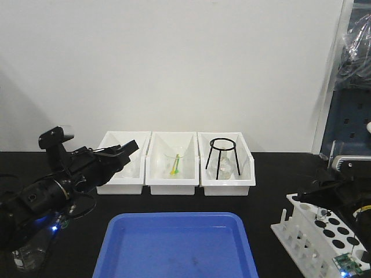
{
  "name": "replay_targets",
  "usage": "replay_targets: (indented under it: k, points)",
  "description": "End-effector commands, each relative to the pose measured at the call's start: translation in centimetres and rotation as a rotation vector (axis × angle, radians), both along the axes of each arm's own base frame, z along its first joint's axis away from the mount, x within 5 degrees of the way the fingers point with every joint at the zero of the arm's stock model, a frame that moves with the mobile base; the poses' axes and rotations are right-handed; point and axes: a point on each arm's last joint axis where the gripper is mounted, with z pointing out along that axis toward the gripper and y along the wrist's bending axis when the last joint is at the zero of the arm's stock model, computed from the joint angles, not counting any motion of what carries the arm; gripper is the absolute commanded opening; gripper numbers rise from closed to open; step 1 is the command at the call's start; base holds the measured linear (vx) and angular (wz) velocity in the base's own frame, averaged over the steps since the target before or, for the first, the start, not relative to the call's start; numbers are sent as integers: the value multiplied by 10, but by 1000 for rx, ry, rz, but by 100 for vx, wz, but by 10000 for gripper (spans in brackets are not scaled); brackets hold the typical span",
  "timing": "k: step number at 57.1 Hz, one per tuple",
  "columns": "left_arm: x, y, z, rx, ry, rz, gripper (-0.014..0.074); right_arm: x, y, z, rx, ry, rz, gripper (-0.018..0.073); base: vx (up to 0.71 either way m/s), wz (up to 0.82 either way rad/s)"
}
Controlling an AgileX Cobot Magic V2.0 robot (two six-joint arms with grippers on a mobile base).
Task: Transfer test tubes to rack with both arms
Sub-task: 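Lower the test tube into a rack hole with the right gripper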
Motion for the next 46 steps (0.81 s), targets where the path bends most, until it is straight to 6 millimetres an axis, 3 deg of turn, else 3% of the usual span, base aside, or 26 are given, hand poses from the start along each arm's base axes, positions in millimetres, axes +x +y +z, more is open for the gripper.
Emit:
replay_targets:
  k: [1,46]
  points:
    - [-6,1,35,-72,-125,-18,435,0,1,27,-35,-151,28,-7,0,0]
    - [-6,1,35,-70,-126,-19,435,12,-1,-19,-56,-147,3,-6,0,0]
